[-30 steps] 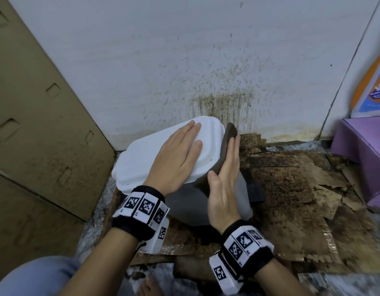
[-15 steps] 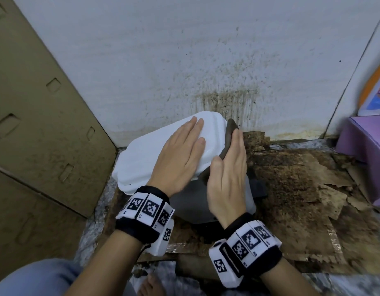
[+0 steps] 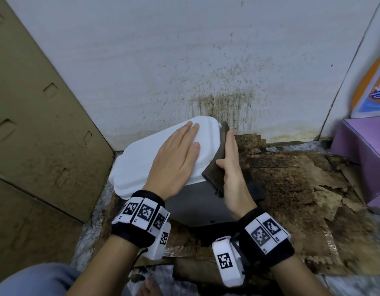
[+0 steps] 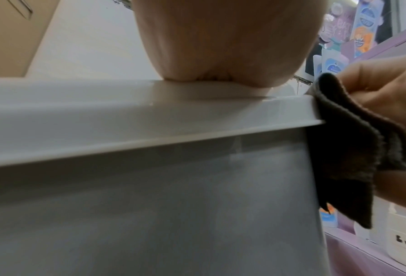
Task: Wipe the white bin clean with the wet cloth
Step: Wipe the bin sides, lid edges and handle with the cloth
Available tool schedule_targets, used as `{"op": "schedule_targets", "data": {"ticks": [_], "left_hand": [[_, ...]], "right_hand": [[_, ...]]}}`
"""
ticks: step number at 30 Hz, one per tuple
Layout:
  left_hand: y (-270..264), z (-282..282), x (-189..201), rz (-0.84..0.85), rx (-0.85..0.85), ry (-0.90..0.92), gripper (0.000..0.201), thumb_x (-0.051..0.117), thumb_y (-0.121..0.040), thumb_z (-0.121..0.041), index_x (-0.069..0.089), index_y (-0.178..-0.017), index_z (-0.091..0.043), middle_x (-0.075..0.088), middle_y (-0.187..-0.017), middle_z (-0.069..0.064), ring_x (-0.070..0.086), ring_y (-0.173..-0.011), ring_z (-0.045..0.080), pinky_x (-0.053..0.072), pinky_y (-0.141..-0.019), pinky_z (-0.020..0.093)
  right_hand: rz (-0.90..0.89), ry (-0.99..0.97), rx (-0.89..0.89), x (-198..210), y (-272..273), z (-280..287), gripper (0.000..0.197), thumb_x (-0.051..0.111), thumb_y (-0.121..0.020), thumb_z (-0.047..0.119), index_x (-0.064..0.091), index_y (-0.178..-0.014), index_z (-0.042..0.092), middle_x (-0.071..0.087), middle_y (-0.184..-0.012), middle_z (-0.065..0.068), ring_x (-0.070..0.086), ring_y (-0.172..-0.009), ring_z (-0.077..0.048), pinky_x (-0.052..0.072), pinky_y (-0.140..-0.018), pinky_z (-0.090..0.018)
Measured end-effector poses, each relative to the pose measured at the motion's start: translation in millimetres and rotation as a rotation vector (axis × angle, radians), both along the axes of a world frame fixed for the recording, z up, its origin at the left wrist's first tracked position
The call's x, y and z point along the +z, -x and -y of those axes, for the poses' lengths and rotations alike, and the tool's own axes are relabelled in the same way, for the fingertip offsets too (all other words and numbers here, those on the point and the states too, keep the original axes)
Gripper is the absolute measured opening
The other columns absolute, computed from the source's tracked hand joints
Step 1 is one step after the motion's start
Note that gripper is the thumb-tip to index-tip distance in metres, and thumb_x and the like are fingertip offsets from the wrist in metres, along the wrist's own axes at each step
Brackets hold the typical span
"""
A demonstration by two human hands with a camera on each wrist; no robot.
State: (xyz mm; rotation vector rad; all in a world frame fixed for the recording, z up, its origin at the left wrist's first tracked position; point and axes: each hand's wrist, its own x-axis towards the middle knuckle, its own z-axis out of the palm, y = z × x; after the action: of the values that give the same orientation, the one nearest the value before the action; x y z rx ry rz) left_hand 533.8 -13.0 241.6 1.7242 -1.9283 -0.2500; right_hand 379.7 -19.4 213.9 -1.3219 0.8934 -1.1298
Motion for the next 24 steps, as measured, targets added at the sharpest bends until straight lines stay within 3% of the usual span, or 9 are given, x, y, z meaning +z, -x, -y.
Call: {"op": "schedule_targets", "data": {"ticks": [4, 8, 12, 13, 15, 17, 19, 21, 24], "left_hand": [[-2, 0, -2, -0.012, 0.002, -0.003, 0.059, 0.021, -0.106, -0.048, 0.027, -0.162, -0.029, 0.021, -0.169, -0.014, 0.014, -0.154, 0.001, 0.013, -0.127, 0.030], [-2, -1, -1, -0.011, 0.005, -0.007, 0.059, 0.020, -0.106, -0.048, 0.026, -0.162, -0.030, 0.020, -0.169, -0.014, 0.014, -0.154, 0.000, 0.012, -0.127, 0.030], [-2, 0, -2, -0.001, -0.001, -0.004, 0.060, 0.018, -0.105, -0.049, 0.024, -0.162, -0.030, 0.019, -0.170, -0.013, 0.013, -0.155, 0.001, 0.013, -0.127, 0.031], [-1, 1, -3, 0.001, -0.004, -0.006, 0.060, 0.018, -0.105, -0.048, 0.024, -0.162, -0.030, 0.019, -0.170, -0.013, 0.013, -0.155, 0.001, 0.013, -0.127, 0.032], [0, 2, -4, 0.000, -0.011, -0.011, 0.061, 0.018, -0.106, -0.048, 0.024, -0.162, -0.029, 0.018, -0.170, -0.013, 0.012, -0.155, 0.001, 0.012, -0.127, 0.031], [0, 3, -4, -0.001, -0.018, -0.010, 0.064, 0.015, -0.104, -0.053, 0.024, -0.163, -0.029, 0.018, -0.170, -0.013, 0.011, -0.155, 0.000, 0.012, -0.127, 0.031], [0, 4, -4, 0.003, -0.021, -0.014, 0.067, 0.013, -0.101, -0.055, 0.023, -0.163, -0.030, 0.017, -0.170, -0.013, 0.011, -0.155, 0.000, 0.012, -0.127, 0.031], [2, 5, -4, 0.012, -0.025, -0.020, 0.067, 0.012, -0.101, -0.055, 0.022, -0.163, -0.030, 0.016, -0.170, -0.013, 0.011, -0.155, 0.001, 0.012, -0.128, 0.032], [3, 6, -3, 0.026, -0.030, -0.028, 0.070, 0.009, -0.099, -0.058, 0.021, -0.163, -0.031, 0.015, -0.171, -0.014, 0.010, -0.155, 0.001, 0.011, -0.128, 0.031]], "right_hand": [[-0.071, 0.037, 0.035, -2, 3, 1, 0.078, 0.035, -0.094, 0.030, -0.005, -0.160, 0.032, -0.012, -0.165, 0.026, -0.008, -0.144, 0.019, 0.002, -0.126, -0.030], [-0.178, 0.106, 0.020, 1, 0, -2, 0.081, 0.036, -0.096, 0.035, -0.012, -0.160, 0.026, -0.016, -0.165, 0.020, -0.012, -0.145, 0.017, 0.000, -0.121, -0.020], [-0.258, 0.176, -0.017, 6, -4, -6, 0.085, 0.041, -0.097, 0.032, -0.015, -0.159, 0.021, -0.015, -0.167, 0.013, -0.008, -0.153, 0.000, 0.013, -0.127, -0.038], [-0.252, 0.172, -0.020, 7, -4, -6, 0.085, 0.043, -0.098, 0.029, -0.015, -0.159, 0.021, -0.014, -0.167, 0.012, -0.007, -0.152, 0.000, 0.014, -0.127, -0.037], [-0.230, 0.131, -0.019, 8, -3, -4, 0.084, 0.047, -0.102, 0.021, -0.013, -0.160, 0.020, -0.012, -0.167, 0.012, -0.003, -0.147, 0.008, 0.013, -0.121, -0.014], [-0.238, 0.087, -0.004, 10, -2, 0, 0.084, 0.048, -0.103, 0.015, -0.013, -0.160, 0.020, -0.012, -0.166, 0.012, 0.002, -0.136, 0.018, 0.015, -0.099, 0.009], [-0.251, 0.068, 0.004, 9, 0, 3, 0.083, 0.047, -0.103, 0.016, -0.013, -0.160, 0.020, -0.011, -0.166, 0.013, 0.006, -0.129, 0.023, 0.018, -0.089, 0.013], [-0.241, 0.069, -0.013, 9, 2, 5, 0.080, 0.046, -0.104, 0.017, -0.010, -0.160, 0.020, -0.008, -0.166, 0.013, 0.008, -0.125, 0.024, 0.019, -0.086, 0.014], [-0.202, 0.082, -0.043, 11, 4, 7, 0.077, 0.044, -0.104, 0.018, -0.007, -0.161, 0.021, 0.000, -0.165, 0.015, 0.019, -0.125, 0.024, 0.025, -0.097, 0.007]]}}
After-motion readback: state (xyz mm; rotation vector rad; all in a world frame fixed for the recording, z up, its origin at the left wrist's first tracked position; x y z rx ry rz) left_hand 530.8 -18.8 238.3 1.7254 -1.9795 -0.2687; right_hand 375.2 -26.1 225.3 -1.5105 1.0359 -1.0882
